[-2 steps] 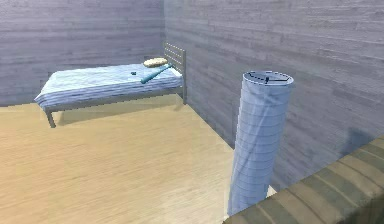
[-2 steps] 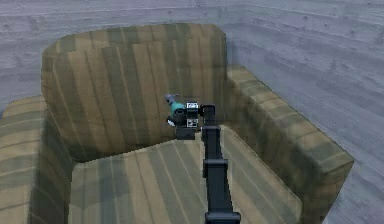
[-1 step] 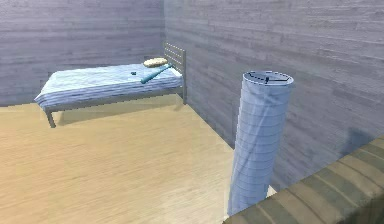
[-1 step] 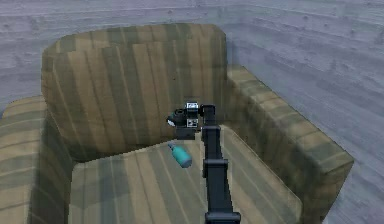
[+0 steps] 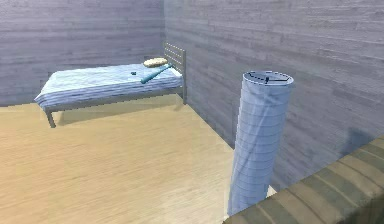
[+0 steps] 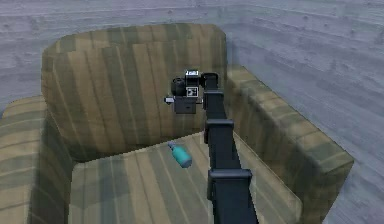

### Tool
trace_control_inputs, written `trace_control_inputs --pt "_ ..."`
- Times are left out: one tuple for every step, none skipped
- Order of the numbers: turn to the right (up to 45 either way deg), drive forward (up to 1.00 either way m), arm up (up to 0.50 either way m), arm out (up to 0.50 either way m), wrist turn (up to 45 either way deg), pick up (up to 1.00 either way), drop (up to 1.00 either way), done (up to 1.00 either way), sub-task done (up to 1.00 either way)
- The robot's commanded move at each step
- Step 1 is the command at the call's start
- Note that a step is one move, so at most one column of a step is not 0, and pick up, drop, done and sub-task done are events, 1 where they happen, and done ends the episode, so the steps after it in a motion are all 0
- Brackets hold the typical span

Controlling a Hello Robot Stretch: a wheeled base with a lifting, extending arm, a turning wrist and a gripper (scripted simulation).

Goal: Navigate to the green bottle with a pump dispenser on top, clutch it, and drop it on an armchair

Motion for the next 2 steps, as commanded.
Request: trace_control_inputs --pt "0.0 0.00 0.00 -0.08 0.0 0.00 0.00 0.00 0.00" --pt "0.0 0.00 0.00 0.00 0.0 0.00 0.00 1.00 0.00"
